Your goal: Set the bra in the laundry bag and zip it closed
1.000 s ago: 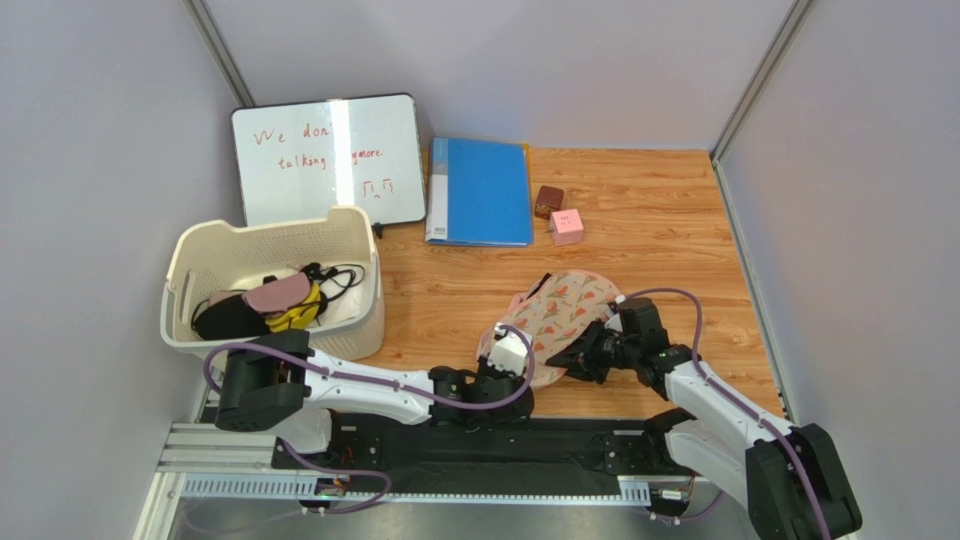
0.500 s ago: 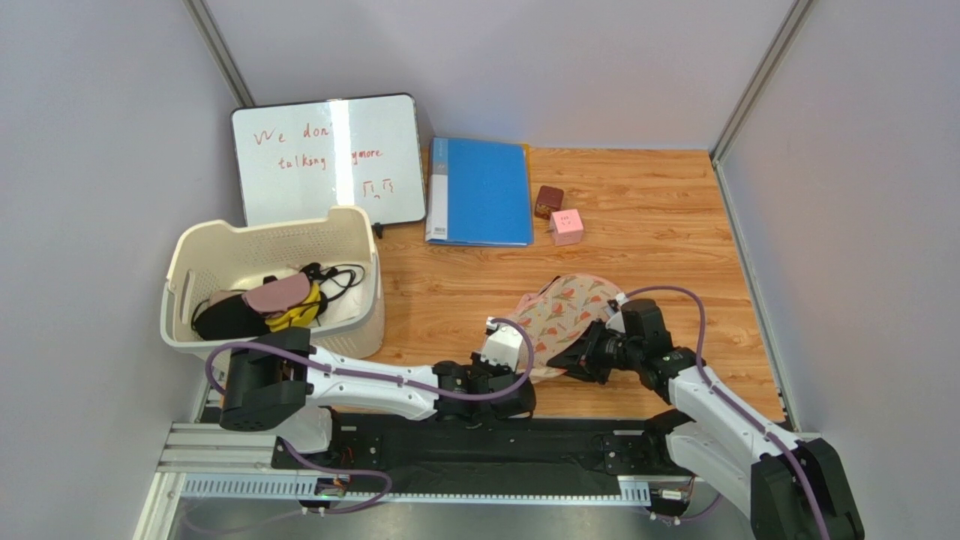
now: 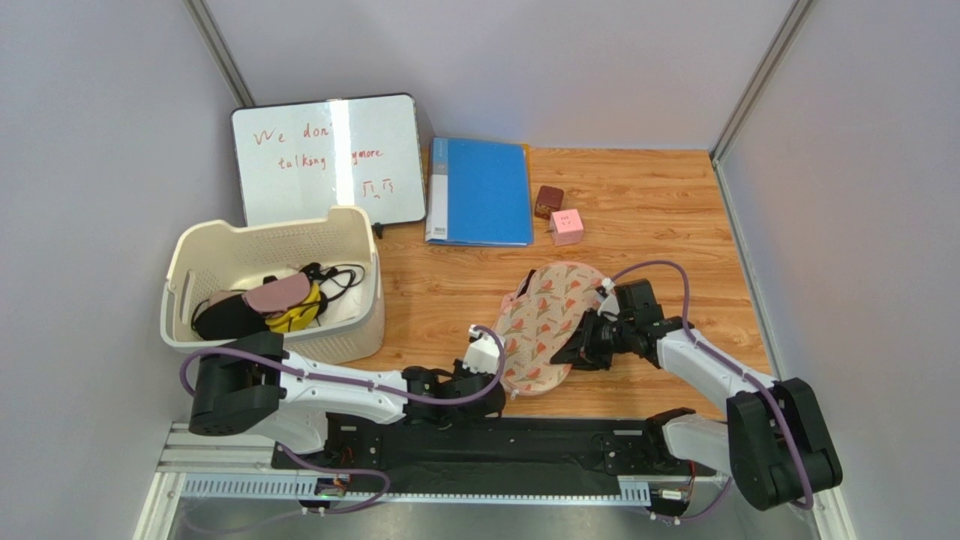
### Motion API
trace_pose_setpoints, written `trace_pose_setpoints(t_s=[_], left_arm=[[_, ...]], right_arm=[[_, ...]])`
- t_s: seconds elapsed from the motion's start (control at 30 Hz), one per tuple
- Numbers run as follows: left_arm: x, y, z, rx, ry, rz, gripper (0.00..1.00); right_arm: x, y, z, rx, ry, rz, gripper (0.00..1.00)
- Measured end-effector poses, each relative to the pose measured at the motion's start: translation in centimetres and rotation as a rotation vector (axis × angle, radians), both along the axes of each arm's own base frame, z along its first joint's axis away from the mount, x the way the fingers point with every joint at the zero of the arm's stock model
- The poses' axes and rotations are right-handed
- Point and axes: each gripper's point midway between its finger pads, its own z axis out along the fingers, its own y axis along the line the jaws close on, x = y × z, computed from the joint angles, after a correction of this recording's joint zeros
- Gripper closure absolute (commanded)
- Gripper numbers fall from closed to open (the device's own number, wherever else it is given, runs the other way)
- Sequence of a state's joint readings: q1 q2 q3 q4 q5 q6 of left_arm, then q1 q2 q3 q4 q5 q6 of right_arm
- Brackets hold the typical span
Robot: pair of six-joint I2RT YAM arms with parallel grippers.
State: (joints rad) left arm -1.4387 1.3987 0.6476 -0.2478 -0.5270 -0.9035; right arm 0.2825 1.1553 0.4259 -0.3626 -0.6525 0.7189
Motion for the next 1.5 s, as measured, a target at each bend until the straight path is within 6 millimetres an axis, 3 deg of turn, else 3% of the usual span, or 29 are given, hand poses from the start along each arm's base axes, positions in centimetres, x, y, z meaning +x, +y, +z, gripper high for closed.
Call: trace_pose_setpoints(t_s=[0.17, 0.23, 0.33, 0.47, 0.73, 0.9, 1.1, 1.5], left_arm=[[-0.9, -2.9, 1.2, -0.099, 0.027, -0.09, 0.65], [-1.4, -4.1, 1.9, -0.157, 0.038, -0.129, 0.56], [-1.8, -5.0, 3.2, -0.23, 0.04, -0.158, 0.52], [-1.7, -5.7, 4.2, -0.274, 0.03, -0.16, 0.52], [-1.4, -7.0, 4.0, -0.222, 0.034, -0.155, 0.55], [-0.9, -6.0, 3.4, -0.173, 0.02, -0.133, 0.53], [-0.6, -4.9, 2.8, -0.121, 0.01, -0.116, 0.59], [-0.2, -5.7, 3.5, -0.107, -0.011, -0.122, 0.64]], right_arm=[[1.0, 0.4, 1.0, 0.009, -0.046, 0.038, 0.96], [1.0, 0.4, 1.2, 0.012, -0.055, 0.047, 0.96], [0.9, 0.4, 1.2, 0.014, -0.048, 0.05, 0.96], [0.7, 0.6, 1.2, 0.027, -0.039, 0.054, 0.96], [0.5, 0.8, 1.5, 0.044, -0.028, 0.054, 0.96], [0.6, 0.8, 1.6, 0.052, -0.029, 0.054, 0.96], [0.5, 0.9, 1.6, 0.059, -0.029, 0.055, 0.96], [0.5, 1.0, 1.7, 0.066, -0.029, 0.055, 0.97]])
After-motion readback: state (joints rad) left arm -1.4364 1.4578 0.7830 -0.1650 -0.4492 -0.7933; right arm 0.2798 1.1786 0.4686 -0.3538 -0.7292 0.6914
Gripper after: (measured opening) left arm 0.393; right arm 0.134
